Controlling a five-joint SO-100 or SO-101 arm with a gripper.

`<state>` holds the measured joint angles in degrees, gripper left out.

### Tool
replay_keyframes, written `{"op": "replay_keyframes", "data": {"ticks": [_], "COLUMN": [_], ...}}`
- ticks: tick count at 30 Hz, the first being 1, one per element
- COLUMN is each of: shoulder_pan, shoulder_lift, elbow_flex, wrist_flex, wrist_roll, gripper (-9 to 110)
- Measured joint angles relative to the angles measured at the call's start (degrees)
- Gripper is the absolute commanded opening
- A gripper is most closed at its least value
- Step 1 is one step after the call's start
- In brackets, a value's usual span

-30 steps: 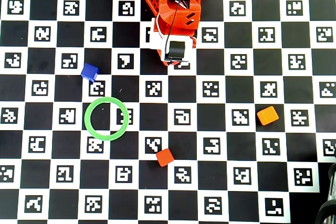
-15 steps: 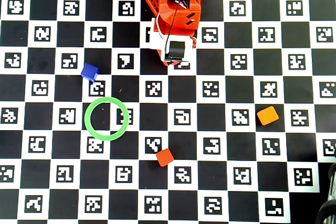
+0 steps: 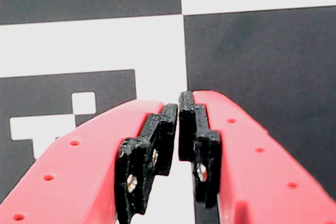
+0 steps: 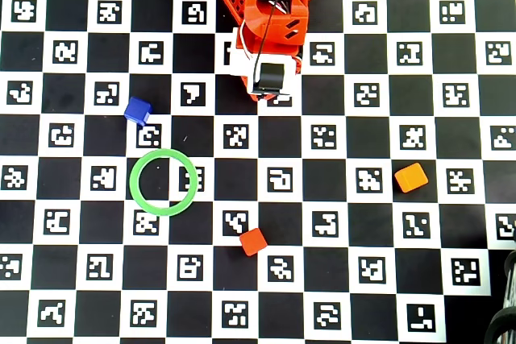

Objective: Grab the red cube then put it in the green circle then put the blue cube on top and finally the orange cube on top

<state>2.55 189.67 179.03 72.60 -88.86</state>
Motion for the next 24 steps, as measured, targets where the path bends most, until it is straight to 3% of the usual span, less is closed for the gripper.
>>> {"op": "replay_keyframes", "data": {"ticks": [11, 17, 24], "shoulder_pan": [-1.1, -2.0, -2.4], "shoulder_lift": [0.0, -12.0, -38.1], "elbow_flex": [0.0, -4.7, -30.8], "wrist_flex": [-0.2, -7.9, -7.8], "wrist_roll": [-0.9, 9.6, 31.8], "gripper": [-6, -6, -6]}}
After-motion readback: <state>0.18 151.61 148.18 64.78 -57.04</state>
